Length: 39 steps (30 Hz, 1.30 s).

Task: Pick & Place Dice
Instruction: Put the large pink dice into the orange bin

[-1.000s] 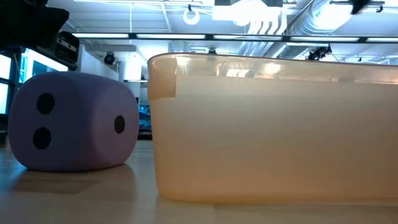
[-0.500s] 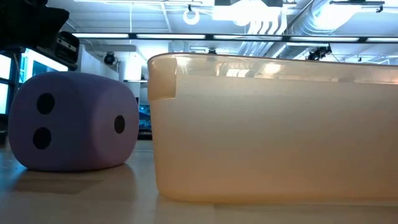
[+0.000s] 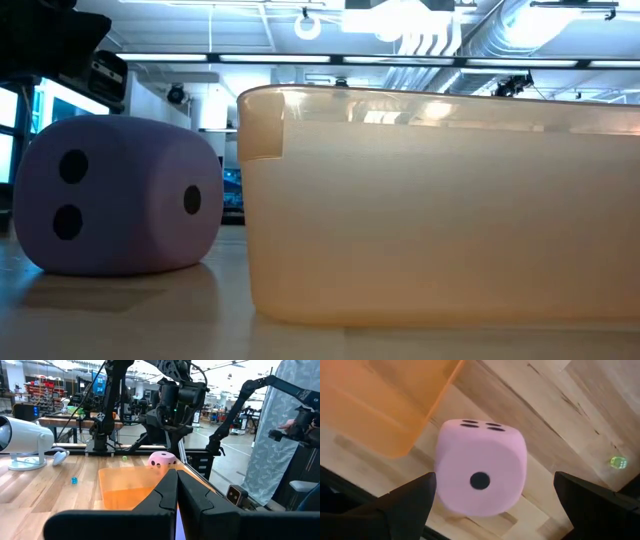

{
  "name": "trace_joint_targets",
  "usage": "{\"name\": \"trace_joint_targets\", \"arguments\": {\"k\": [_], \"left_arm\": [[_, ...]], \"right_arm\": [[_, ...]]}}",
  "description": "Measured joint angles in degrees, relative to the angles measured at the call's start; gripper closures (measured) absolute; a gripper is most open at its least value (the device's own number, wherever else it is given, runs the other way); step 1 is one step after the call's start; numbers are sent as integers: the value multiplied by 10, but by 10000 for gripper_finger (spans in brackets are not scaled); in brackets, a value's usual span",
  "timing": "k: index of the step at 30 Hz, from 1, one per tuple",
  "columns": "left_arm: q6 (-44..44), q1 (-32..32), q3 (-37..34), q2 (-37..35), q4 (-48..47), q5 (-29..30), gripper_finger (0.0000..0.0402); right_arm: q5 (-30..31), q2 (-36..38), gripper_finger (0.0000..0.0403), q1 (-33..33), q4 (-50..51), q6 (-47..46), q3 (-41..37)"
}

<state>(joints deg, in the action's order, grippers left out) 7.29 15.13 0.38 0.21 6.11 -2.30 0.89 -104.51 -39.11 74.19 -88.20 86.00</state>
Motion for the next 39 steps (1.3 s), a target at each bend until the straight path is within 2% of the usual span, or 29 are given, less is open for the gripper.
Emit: {"name": "trace_joint_targets", "arguments": {"k": [9, 19, 25, 39], "left_arm": [[0, 0, 0, 0, 1, 0, 401], [0, 0, 0, 0, 1, 0, 401], [0, 0, 0, 0, 1, 0, 401], [0, 0, 0, 0, 1, 0, 401]], "right_arm": [[-24, 3, 9, 1, -63, -2, -61], [-10, 14, 9, 0, -65, -6, -64], [19, 37, 9, -3, -46, -27, -66], [13, 37, 9, -3, -81, -86, -64]]}}
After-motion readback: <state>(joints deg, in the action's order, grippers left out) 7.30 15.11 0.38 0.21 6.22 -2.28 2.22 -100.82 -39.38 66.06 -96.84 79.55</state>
